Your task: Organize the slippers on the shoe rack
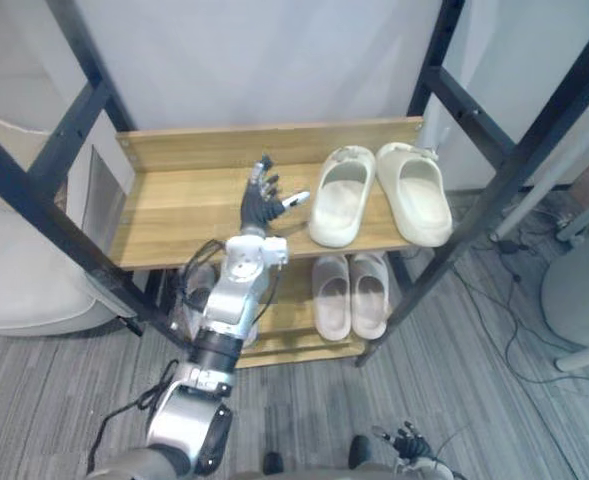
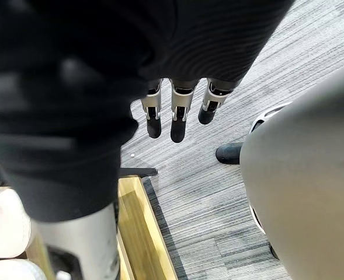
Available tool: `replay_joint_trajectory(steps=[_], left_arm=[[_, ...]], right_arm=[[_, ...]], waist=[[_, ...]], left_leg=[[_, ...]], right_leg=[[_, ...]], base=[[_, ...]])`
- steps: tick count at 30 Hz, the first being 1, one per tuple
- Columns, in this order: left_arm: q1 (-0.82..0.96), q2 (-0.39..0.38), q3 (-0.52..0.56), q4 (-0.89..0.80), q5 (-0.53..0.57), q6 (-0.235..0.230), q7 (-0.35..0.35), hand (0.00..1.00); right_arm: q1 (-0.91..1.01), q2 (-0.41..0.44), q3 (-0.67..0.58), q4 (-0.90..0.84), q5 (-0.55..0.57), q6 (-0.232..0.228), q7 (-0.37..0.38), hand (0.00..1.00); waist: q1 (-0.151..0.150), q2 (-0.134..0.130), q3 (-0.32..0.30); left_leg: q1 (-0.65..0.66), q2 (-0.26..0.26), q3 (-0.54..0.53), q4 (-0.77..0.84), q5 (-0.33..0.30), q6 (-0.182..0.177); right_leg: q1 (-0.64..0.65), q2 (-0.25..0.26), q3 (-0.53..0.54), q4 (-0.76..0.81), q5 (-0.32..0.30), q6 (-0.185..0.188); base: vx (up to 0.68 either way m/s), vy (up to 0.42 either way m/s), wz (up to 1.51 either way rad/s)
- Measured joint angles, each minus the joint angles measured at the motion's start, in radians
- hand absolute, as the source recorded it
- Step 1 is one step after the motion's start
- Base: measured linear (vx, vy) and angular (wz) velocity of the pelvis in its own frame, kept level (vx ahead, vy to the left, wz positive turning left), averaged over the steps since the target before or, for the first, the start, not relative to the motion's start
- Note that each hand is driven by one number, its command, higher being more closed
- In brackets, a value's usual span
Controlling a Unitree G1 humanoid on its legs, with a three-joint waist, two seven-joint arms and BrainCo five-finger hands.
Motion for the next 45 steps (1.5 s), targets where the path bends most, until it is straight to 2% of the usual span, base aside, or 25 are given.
replay_joint_trajectory(steps=[9,14,24,27,31,40,45], left_arm=[[0.048,-0.033,-0.099,-0.074,0.005,-0.001,-0.052,0.0],[0.047,-0.069,-0.21,-0.075,0.005,-0.001,-0.084,0.0],[-0.031,-0.136,-0.295,0.013,0.002,-0.002,-0.077,0.0],[-0.054,-0.158,-0.3,0.047,0.002,-0.003,-0.073,0.0],[-0.055,-0.158,-0.302,0.07,0.001,-0.009,-0.054,0.0],[-0.055,-0.158,-0.267,0.095,0.001,-0.016,-0.037,0.0],[-0.055,-0.155,-0.222,-0.029,-0.019,-0.019,-0.039,0.0]], right_arm=[[0.01,0.001,0.021,0.001,0.0,-0.001,-0.001,0.0],[0.013,0.003,0.03,0.001,0.001,-0.001,0.0,0.0],[0.016,0.003,0.035,0.0,0.003,-0.004,-0.01,0.0],[0.018,0.004,0.038,-0.001,0.003,-0.004,-0.014,0.0],[0.018,0.009,0.039,-0.003,0.003,-0.005,-0.02,0.0],[0.026,0.017,0.037,-0.004,0.003,-0.005,-0.021,0.0],[0.029,0.017,0.037,-0.004,0.003,-0.005,-0.021,0.0]], waist=[[0.015,-0.014,-0.009],[0.022,-0.02,-0.014],[0.018,-0.02,-0.023],[0.015,-0.023,-0.03],[0.004,-0.026,-0.036],[0.0,-0.03,-0.058],[0.005,-0.03,-0.058]], left_leg=[[-0.01,0.001,-0.027,0.006,0.007,-0.002],[-0.012,0.0,-0.048,0.006,0.012,-0.003],[-0.015,-0.001,-0.062,0.006,0.017,-0.006],[-0.013,0.0,-0.058,0.005,0.017,-0.006],[-0.01,0.003,-0.045,0.004,0.017,-0.006],[-0.007,0.007,-0.037,0.004,0.016,-0.008],[-0.008,0.007,-0.044,0.004,0.016,-0.008]], right_leg=[[0.01,-0.004,-0.027,0.007,0.0,0.001],[0.02,-0.006,-0.052,0.007,-0.005,0.006],[0.024,-0.007,-0.062,0.007,-0.007,0.007],[0.024,-0.007,-0.061,0.007,-0.007,0.007],[0.022,-0.006,-0.056,0.007,-0.006,0.007],[0.021,-0.004,-0.051,0.007,-0.006,0.007],[0.024,-0.005,-0.059,0.007,-0.006,0.007]], base=[[-0.01,-0.007,0.11],[-0.01,-0.003,0.11],[0.0,-0.002,0.05],[0.0,0.0,-0.02],[-0.01,0.0,-0.06],[-0.01,0.0,-0.02],[0.0,0.0,0.04]])
